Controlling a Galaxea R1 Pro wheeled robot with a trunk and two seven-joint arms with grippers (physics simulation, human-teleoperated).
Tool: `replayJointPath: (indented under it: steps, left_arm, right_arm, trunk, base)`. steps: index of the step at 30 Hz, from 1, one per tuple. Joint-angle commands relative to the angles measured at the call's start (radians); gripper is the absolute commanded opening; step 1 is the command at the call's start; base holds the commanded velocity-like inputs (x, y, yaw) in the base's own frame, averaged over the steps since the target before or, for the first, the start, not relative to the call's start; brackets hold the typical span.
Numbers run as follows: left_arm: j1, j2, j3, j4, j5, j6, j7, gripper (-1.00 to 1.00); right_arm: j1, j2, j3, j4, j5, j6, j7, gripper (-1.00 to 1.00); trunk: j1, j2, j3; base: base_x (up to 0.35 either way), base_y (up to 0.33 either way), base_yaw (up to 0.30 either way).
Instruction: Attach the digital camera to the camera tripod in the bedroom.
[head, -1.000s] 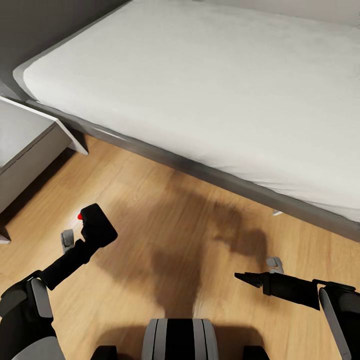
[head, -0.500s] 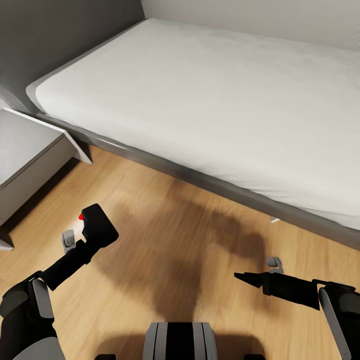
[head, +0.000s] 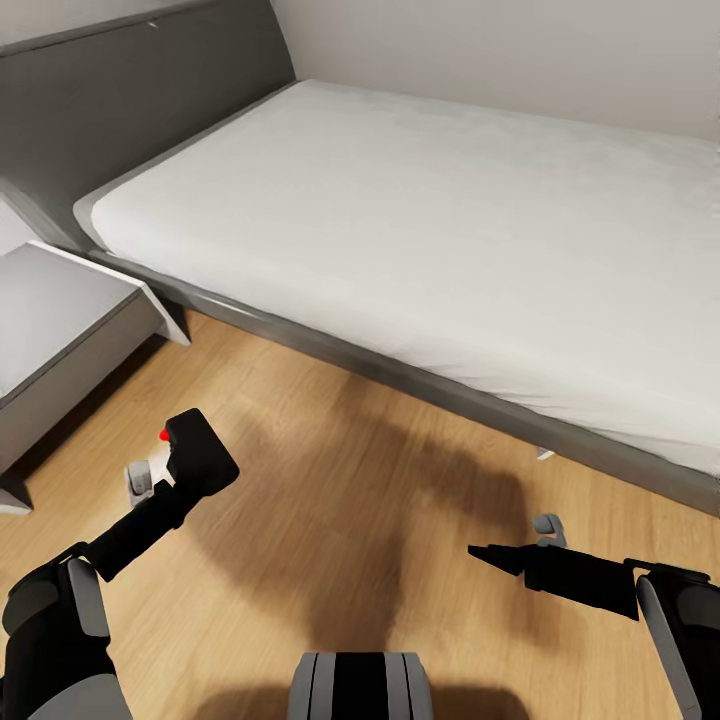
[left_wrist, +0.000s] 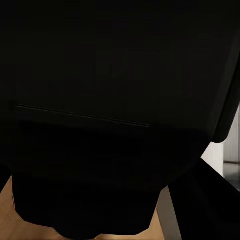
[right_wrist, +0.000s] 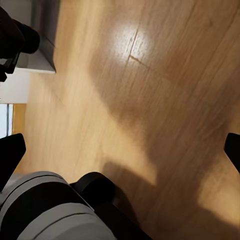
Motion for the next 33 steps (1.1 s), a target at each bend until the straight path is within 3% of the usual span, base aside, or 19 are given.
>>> replayJointPath:
  steps: [1,33]
  left_arm:
    - [-0.001,-0.001,0.002,0.002,0.001,0.009,-0.004,-1.0]
    - [-0.001,-0.004,-0.003,0.036,0.009,0.016,-0.005,-1.0]
  right_arm:
    - [0.0,0.0,0.001,0.0,-0.004,0.006,0.001,1.0]
    - [0.0,0.0,0.007,0.008,0.001,0.007,-0.002,1.0]
  trunk:
    - [-0.001,0.0,0.003]
    - [-0.015,0.007,0.127]
  base:
    - [0.0,0.0,0.0]
    - [0.0,0.0,0.0]
